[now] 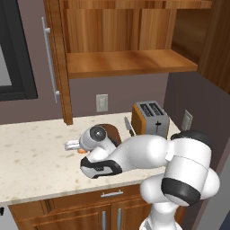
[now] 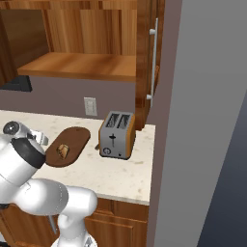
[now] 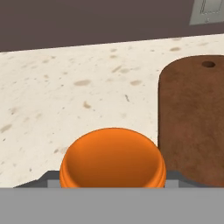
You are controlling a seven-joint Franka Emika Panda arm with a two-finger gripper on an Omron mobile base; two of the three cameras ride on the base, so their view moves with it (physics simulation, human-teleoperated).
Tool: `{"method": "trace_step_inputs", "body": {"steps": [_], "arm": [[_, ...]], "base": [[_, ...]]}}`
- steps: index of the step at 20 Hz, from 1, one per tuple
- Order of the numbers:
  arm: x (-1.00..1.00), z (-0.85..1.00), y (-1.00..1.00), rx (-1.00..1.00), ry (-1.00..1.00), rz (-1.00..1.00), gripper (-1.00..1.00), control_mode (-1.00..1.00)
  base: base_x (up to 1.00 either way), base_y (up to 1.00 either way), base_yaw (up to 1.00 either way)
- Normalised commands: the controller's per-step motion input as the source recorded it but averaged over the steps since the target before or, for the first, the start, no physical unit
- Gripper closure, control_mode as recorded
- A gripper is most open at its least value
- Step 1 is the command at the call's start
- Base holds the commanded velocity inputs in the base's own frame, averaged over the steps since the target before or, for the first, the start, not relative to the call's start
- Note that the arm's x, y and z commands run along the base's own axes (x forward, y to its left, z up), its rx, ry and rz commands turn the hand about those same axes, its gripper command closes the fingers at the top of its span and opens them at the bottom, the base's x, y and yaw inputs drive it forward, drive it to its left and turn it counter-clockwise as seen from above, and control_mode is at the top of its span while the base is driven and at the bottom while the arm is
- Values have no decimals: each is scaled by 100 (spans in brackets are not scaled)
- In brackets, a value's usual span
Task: Pick the bread, place it on the cutting board, pick the jam, place it on the counter, and close the cabinet.
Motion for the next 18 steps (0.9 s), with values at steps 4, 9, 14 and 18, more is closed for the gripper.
{"method": "trace_step_inputs", "body": {"steps": [4,9,14,18], "arm": [[0,-24,7,0,1,0,100,-100],[1,-21,10,0,0,0,100,-100],[0,-18,11,0,0,0,100,-100],[0,-25,13,0,0,0,100,-100]], "base": [[0,0,0],[0,0,0],[0,0,0],[0,0,0]]}}
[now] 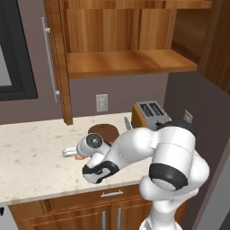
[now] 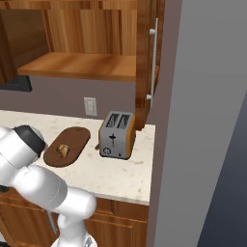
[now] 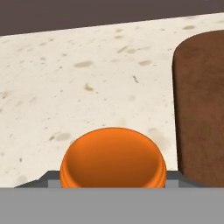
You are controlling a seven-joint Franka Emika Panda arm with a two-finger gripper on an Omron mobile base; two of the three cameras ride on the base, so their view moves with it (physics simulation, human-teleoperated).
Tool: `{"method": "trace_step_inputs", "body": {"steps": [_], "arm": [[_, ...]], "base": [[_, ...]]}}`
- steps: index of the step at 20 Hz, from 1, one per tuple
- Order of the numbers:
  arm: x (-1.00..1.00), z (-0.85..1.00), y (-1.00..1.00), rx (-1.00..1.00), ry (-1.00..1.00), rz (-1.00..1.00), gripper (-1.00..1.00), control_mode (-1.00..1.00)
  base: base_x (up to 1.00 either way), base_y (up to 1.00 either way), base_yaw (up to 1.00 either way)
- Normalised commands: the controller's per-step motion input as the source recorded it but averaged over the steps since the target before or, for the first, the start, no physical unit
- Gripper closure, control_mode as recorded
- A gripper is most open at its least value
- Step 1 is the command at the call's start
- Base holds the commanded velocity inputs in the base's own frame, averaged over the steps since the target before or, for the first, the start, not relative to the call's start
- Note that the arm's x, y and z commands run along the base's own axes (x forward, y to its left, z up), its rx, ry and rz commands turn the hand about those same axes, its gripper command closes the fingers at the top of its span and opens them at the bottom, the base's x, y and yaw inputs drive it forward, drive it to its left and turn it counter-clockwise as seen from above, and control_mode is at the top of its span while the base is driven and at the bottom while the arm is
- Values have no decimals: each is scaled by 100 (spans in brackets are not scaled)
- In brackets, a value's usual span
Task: Pick the bread, place it on the cutting board, pick the jam, place it on the counter, and close the cabinet.
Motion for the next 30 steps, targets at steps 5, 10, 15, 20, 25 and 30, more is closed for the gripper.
{"method": "trace_step_inputs", "body": {"steps": [5,10,15,20,25,30], "arm": [[0,-24,10,0,-3,0,100,-100],[0,-18,10,0,-8,0,100,-100],[0,-19,9,0,-9,0,100,-100],[0,-22,9,0,-5,0,100,-100],[0,-12,3,0,0,0,100,-100],[0,-7,0,0,0,0,100,-100]], "base": [[0,0,0],[0,0,0],[0,0,0],[0,0,0],[0,0,0],[0,0,0]]}}
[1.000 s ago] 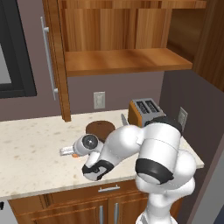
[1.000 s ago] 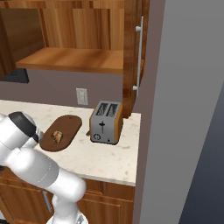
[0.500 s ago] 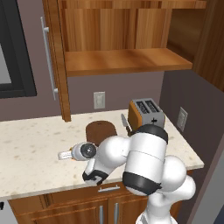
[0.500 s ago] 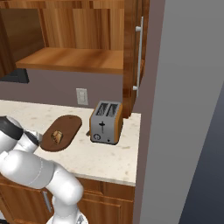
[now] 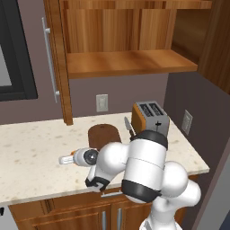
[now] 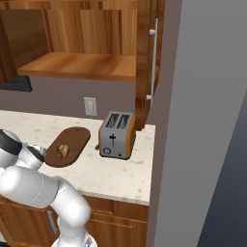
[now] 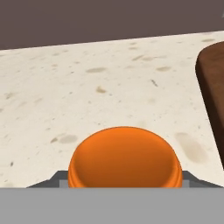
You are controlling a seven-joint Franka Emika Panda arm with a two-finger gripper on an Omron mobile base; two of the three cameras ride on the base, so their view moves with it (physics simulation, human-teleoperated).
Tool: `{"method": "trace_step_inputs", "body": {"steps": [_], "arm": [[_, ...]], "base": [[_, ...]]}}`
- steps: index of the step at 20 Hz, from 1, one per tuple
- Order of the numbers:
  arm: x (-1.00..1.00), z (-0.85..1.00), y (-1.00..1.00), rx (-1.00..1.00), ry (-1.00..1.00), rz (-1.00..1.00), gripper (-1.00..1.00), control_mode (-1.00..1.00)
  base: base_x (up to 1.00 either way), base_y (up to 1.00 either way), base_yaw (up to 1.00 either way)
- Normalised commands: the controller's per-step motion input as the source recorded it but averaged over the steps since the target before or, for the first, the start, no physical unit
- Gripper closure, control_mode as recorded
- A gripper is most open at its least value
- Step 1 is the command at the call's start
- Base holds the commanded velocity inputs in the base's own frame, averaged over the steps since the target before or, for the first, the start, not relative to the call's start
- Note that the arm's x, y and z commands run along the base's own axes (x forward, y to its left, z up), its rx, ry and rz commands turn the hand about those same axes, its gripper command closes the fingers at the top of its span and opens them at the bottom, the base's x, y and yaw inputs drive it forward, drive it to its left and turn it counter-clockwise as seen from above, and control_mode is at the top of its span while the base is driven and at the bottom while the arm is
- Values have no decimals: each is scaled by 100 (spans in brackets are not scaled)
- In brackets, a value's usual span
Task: Pick the bread, place it on the cutting board, pick the jam, place it on the counter, and close the cabinet.
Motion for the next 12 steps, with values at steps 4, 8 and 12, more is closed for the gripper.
{"method": "trace_step_inputs", "body": {"steps": [4,8,12], "arm": [[0,-7,0,0,0,0,100,-100],[0,-3,0,0,1,0,100,-100],[0,0,2,0,3,0,-100,-100]], "base": [[0,0,0],[0,0,0],[0,0,0]]}}
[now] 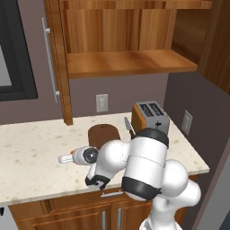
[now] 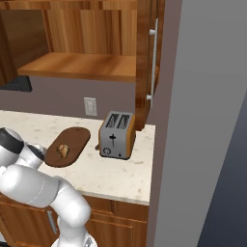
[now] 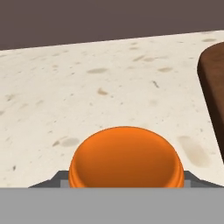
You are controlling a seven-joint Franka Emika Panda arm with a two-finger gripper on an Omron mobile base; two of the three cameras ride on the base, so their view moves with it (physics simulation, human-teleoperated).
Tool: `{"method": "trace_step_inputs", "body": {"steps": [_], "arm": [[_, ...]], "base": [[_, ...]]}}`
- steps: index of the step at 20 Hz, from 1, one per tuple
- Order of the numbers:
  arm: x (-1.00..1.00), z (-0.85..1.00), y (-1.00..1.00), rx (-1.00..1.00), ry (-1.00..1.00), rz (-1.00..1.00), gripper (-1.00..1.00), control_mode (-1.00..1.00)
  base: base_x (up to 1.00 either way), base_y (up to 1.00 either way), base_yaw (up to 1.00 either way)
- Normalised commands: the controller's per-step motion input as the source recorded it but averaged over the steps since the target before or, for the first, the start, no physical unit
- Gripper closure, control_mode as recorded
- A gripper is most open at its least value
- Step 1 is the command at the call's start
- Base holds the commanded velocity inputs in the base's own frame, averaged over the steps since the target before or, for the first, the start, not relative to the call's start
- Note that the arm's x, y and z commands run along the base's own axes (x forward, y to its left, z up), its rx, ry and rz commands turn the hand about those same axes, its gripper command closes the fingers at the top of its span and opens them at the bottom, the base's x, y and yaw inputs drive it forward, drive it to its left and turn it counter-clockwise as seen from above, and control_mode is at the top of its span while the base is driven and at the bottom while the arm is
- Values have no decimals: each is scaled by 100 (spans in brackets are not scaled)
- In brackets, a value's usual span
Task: Pick the bread, place it on the cutting board, pick the jam, place it on the counter, and close the cabinet.
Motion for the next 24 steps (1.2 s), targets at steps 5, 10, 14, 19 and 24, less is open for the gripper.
{"method": "trace_step_inputs", "body": {"steps": [5,10,14,19,24], "arm": [[0,0,0,0,0,0,-100,-100],[0,0,0,0,0,0,-100,-100],[-2,0,0,0,0,0,-100,-100],[-26,0,0,0,0,0,-100,-100],[-29,4,0,0,0,0,-100,-100]], "base": [[0,0,0],[0,0,0],[0,0,0],[0,0,0],[0,0,0]]}}
